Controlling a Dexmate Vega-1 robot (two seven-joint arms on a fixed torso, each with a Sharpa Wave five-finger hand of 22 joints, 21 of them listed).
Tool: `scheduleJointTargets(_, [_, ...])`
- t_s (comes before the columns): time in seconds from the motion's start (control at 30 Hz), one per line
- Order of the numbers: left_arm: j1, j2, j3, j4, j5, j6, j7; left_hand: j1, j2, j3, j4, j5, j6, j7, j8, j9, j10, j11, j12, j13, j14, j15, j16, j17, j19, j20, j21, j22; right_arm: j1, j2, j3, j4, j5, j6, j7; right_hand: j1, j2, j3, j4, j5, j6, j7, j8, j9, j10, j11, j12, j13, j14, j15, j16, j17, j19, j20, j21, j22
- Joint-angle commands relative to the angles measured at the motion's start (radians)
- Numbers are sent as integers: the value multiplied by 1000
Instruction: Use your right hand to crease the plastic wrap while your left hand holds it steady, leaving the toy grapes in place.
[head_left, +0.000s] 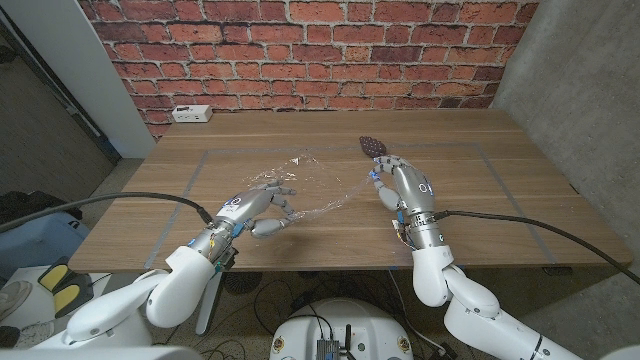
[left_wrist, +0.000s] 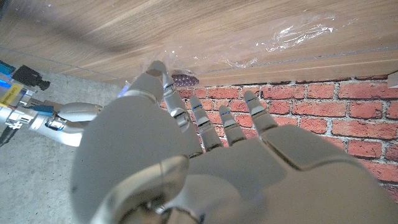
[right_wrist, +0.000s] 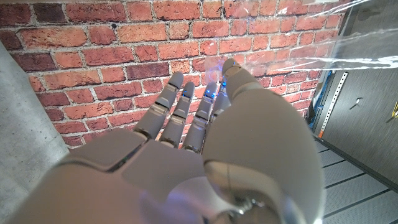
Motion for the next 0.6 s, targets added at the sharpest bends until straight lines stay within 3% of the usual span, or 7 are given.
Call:
scheduleJointTargets(0.03, [51,-103,-110,27,-39,-212,-48,14,0,11,2,5,114,112,7,-1,13,-3,-1,5,10,-5,5,1,15,-5,9,6,7,7,14,-1,-9,49,-30,0,2,0,2,5,7,0,9,1,9,-2,-1,6,10,-156,-2,2,7,3,10,3])
scheduleJointTargets(0.27, [53,-167,-138,28,-23,-263,-96,18,0,12,2,6,119,115,5,-3,9,2,-5,5,11,-8,4,1,22,-8,12,7,35,15,11,12,-14,83,-21,-2,2,-1,3,5,6,-1,9,0,11,-2,-1,6,9,-157,-4,2,8,3,10,3])
scheduleJointTargets(0.6, [56,-263,-157,15,64,-238,-112,22,-2,11,3,7,117,121,0,-5,5,1,-10,5,12,-9,3,1,25,-10,12,7,92,31,-5,56,-11,133,9,-3,2,-3,3,5,8,-4,10,-3,12,-2,-3,6,8,-156,-6,3,7,3,10,3])
